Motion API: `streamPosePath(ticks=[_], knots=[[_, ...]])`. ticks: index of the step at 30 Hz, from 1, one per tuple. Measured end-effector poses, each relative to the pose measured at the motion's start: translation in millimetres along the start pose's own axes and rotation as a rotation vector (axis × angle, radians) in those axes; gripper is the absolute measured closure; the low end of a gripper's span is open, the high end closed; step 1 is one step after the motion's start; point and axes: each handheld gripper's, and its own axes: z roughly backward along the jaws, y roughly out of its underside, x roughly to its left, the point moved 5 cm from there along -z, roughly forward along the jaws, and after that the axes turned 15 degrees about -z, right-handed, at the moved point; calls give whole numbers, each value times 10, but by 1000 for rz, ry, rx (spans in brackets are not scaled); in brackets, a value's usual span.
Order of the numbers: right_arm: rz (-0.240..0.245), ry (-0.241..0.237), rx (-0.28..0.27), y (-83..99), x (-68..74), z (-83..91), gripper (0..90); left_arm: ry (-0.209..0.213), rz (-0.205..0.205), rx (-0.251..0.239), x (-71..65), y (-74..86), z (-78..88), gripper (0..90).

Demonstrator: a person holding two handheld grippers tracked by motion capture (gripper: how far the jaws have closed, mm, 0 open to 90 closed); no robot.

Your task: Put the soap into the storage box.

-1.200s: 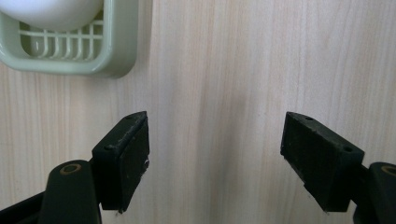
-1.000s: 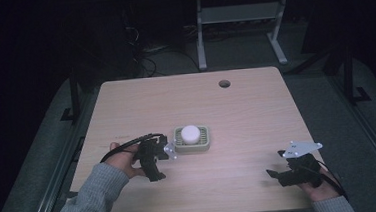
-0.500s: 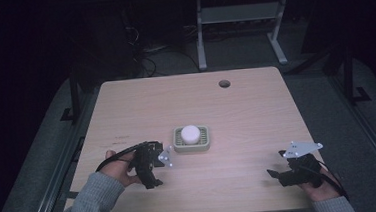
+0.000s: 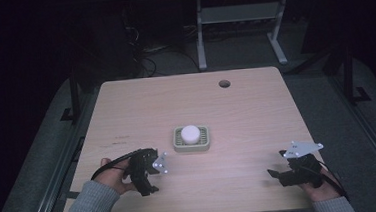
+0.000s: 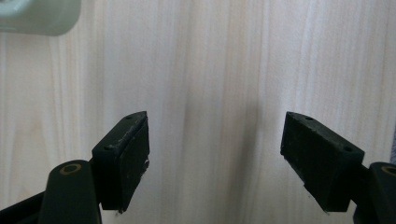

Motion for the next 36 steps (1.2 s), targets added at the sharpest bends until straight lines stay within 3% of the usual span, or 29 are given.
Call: streamPosePath(ticks=[16, 26, 29, 36], knots=[[-5, 4, 4, 3, 19, -1, 214, 2, 22, -5, -120, 80, -84, 237], [-13, -3, -3, 2, 9, 2, 214, -2, 41, -37, -176, 47, -121, 237], [-15, -2, -6, 1, 4, 5, 214, 2, 39, -27, -203, 47, -150, 237], [-15, 2, -11, -6, 0, 8, 214, -28, 61, -55, -267, 55, -188, 237]])
